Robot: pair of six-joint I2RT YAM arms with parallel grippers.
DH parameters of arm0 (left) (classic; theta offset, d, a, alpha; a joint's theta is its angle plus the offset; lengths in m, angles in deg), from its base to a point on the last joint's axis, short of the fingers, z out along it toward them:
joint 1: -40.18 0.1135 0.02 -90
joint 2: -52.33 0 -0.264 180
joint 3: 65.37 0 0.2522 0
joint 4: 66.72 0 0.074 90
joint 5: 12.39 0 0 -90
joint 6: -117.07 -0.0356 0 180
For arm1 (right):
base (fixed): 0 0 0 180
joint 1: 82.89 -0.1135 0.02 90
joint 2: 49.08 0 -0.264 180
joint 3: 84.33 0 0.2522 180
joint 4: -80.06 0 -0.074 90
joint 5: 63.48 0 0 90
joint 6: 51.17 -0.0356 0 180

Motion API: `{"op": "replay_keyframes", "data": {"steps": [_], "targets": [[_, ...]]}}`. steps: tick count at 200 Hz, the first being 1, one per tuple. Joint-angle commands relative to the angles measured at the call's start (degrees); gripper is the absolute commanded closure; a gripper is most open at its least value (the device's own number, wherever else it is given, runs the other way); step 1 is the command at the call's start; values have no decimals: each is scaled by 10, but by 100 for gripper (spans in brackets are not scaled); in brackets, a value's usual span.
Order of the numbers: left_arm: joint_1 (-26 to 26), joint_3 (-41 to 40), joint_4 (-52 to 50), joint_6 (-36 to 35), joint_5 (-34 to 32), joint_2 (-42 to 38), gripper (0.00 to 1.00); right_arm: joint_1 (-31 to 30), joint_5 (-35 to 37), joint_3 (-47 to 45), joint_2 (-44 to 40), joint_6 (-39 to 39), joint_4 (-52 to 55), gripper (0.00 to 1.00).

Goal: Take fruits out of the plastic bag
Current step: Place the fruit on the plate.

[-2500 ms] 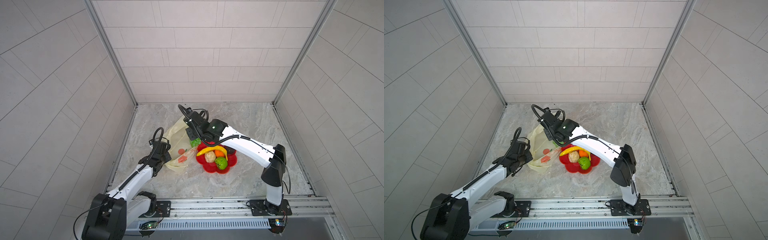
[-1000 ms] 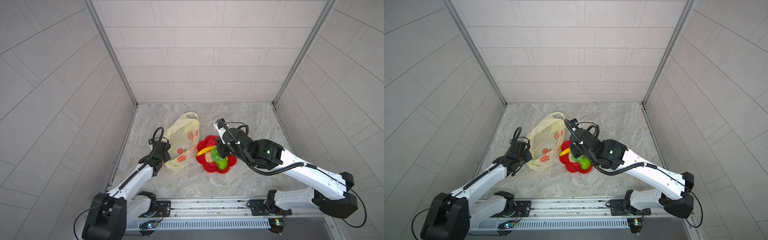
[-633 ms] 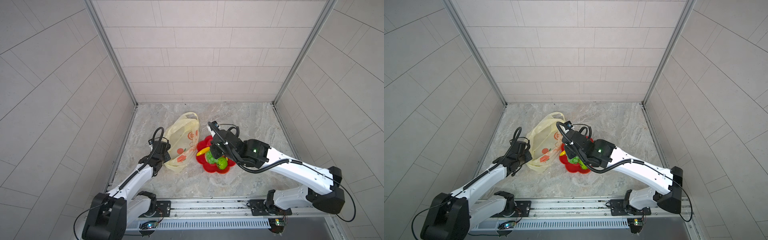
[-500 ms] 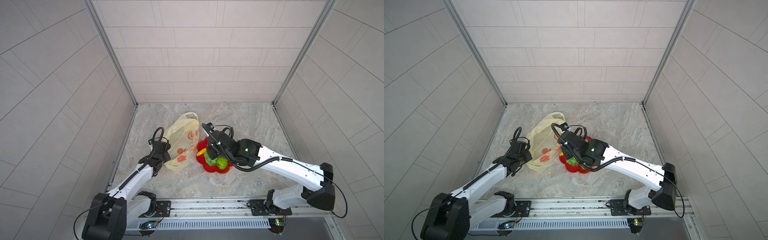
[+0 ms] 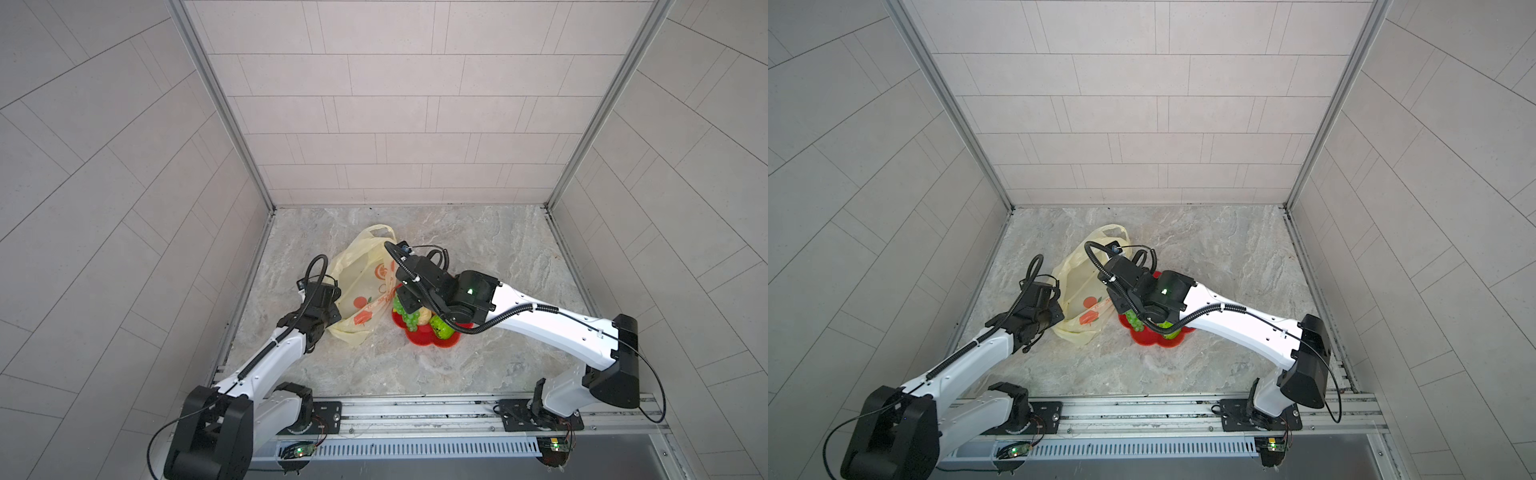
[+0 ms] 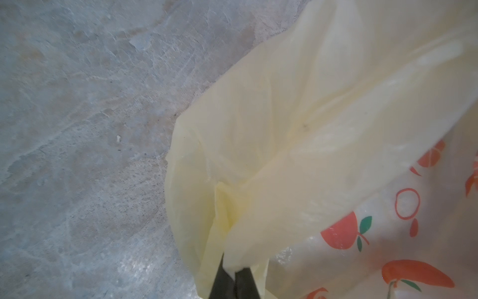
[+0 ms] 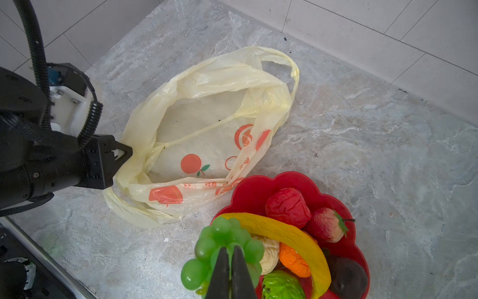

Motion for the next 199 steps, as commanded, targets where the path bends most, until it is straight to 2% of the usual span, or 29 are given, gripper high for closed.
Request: {"op": "replay_keyframes", "data": {"steps": [1,48,127,199], "targets": [[0,14,-10,-5,-8,-4,99,-2,15,-2,6,-2,-10,100],[0,14,-8,-5,-8,-3,99,-5,-2,-67,-19,-26,-5,100],[0,14,-2,-5,-6,8,99,-12,16,-164,-106,-74,18,100],[0,14,-2,-5,-8,8,99,-15,8,-221,-110,-99,9,100]]}}
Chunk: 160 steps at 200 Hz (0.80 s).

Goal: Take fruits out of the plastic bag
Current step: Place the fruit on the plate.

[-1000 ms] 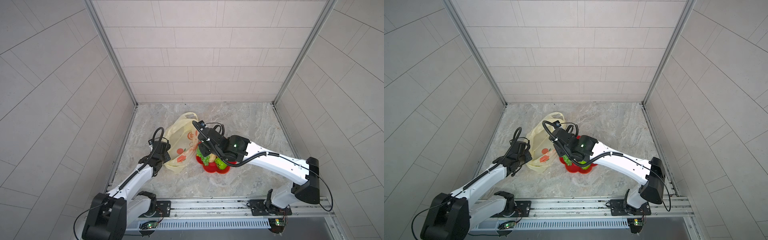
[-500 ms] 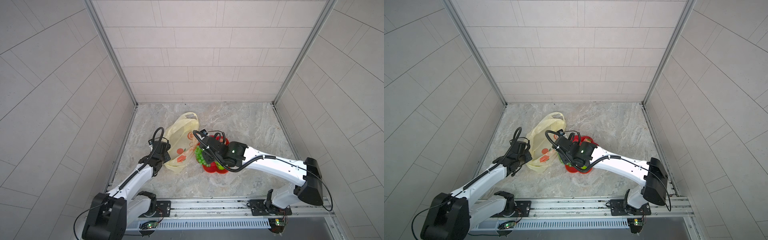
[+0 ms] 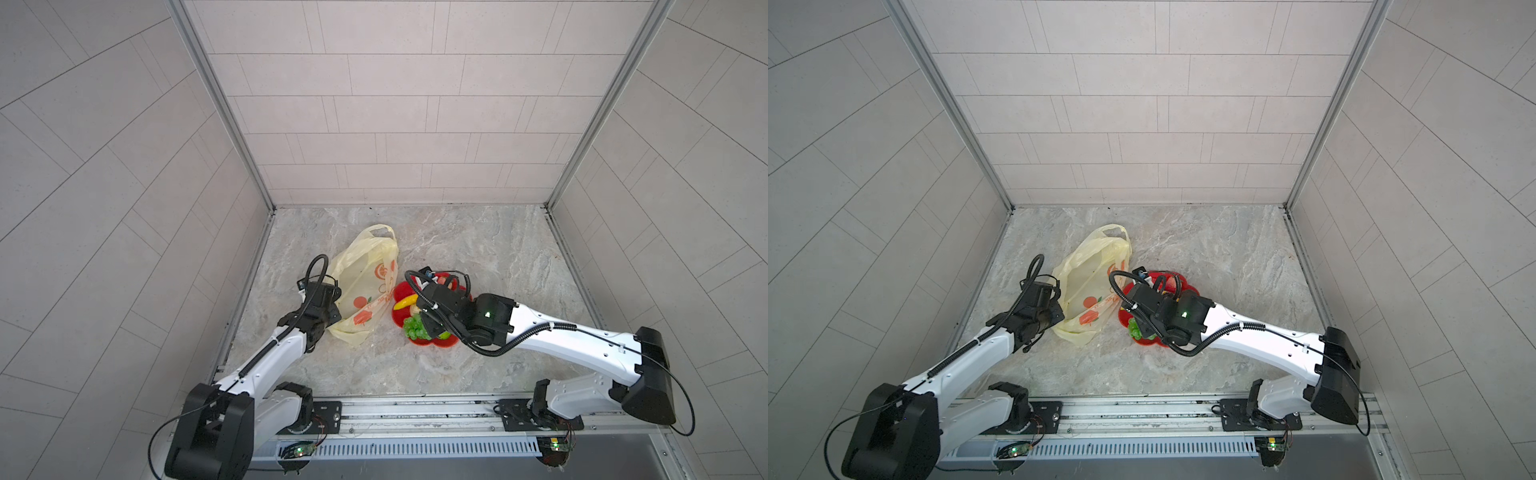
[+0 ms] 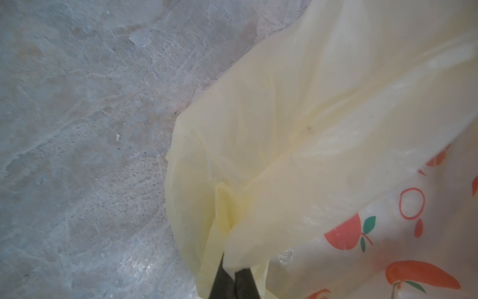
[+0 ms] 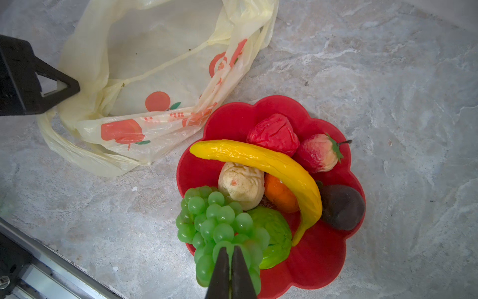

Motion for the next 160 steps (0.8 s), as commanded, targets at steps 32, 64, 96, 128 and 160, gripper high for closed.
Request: {"op": "replay_keyframes", "data": {"steps": [32,64,96,128,160], "targets": [[0,14,-3,-5,-8,2,99,-3,14,-32,18,-31,-7,100],[0,14,-4,-6,-8,0,99,16,63,-26,48,-31,24,100],[0,14,-7,-6,-10,-4,99,47,75,-32,59,-14,17,100],[0,14,-8,-6,-11,-6,99,67,72,-40,64,-5,5,100],[0,14,-7,-6,-10,-4,99,59,44,-59,60,-6,-11,100]]}}
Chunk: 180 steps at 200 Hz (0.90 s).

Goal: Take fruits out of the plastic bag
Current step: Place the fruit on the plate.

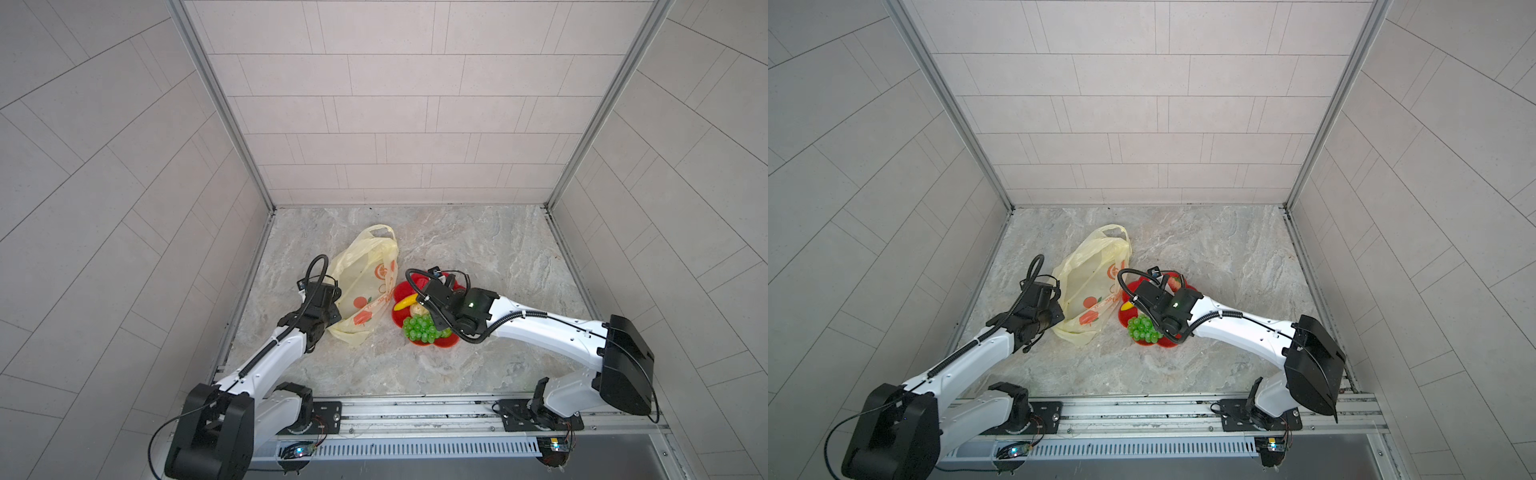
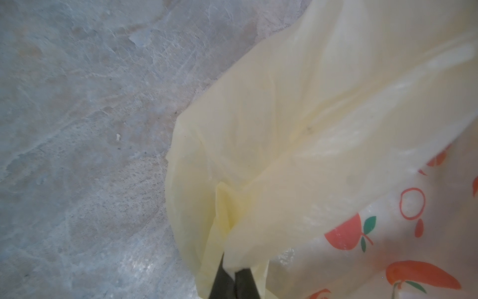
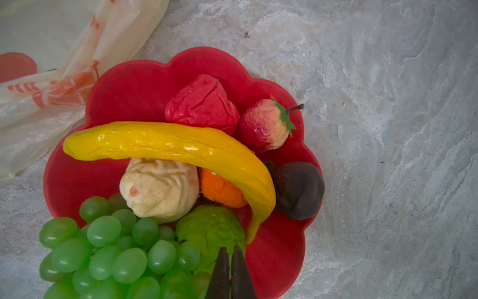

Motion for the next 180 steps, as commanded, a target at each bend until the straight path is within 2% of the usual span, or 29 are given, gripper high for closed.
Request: {"op": "replay_keyframes", "data": {"steps": [1,37,113,180], "targets": [[0,14,-7,-6,-10,-4,99,-10,-6,-17,-2,0,-7,100],[0,14,0,-7,2,0,99,-19,-9,-28,0,-3,-10,100],[-1,11,7,-13,17,-3,99,-12,14,-15,-11,9,-3,61],[-4,38,-2,-8,43,15,100,3,32,-11,-61,20,24,49]]}}
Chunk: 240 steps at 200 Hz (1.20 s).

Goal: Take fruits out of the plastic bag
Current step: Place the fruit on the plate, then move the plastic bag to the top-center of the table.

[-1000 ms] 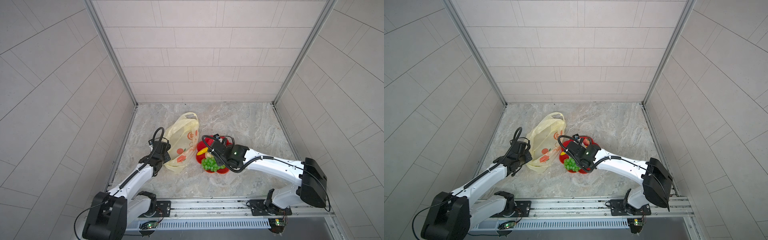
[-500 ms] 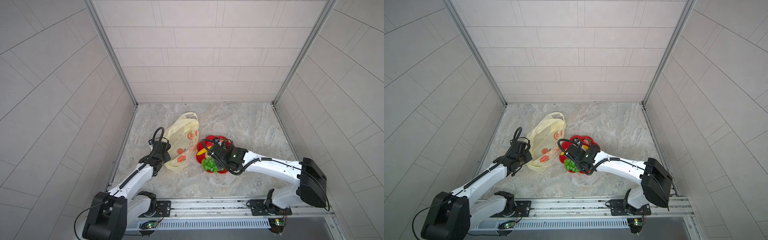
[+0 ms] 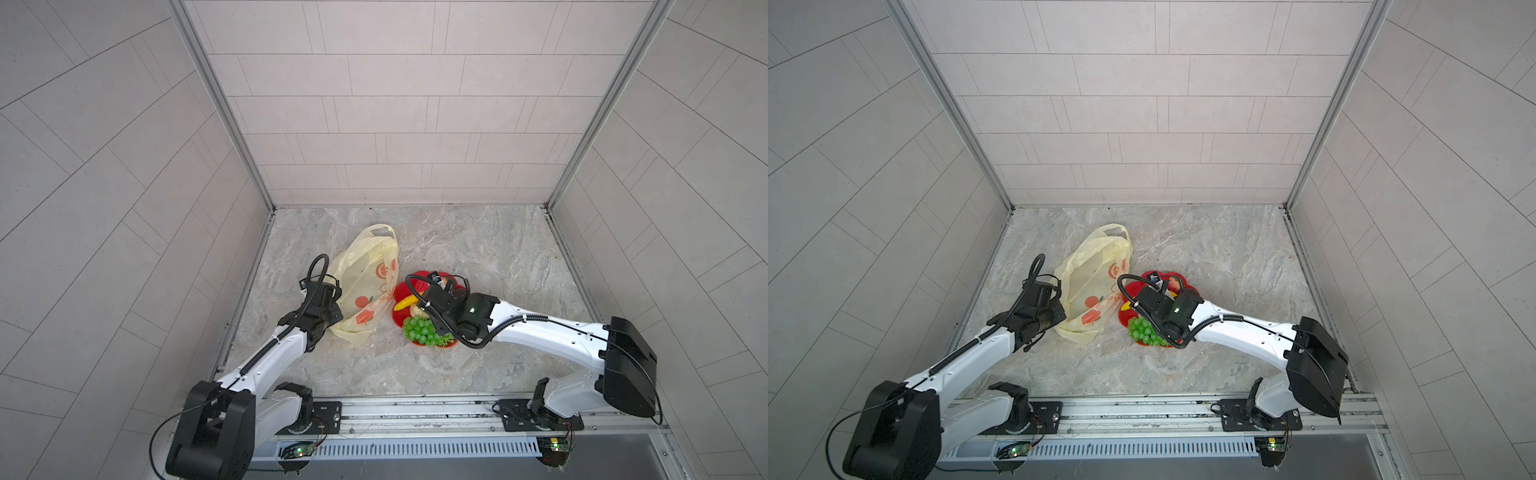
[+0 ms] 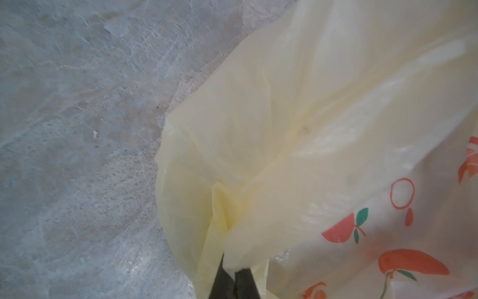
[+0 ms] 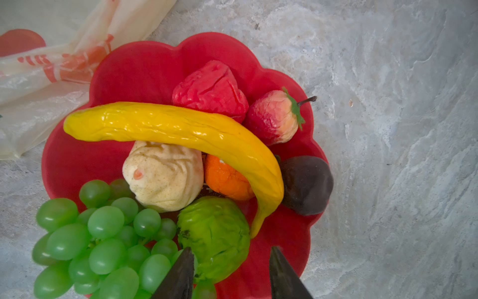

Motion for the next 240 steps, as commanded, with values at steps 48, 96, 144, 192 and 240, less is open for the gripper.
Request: {"op": "replay_keyframes", "data": {"steps": [48,96,144,192,240], "targets": [[-14,114,-3,21,9,52,100,99,22,-18,-144,13,34,36],[-53,315,-12,-28,27,238,100,184,-25,-78,-243,-25,24,31],[-73,551,-83,-143,130,429,99,203,-41,-132,-308,-67,9,31],[-93,814,-227,-246,124,585,95,208,-71,-177,-352,-120,8,31],[-94,1067,-339,-321,138,733,91,208,-116,-231,-402,-203,-18,31]]}}
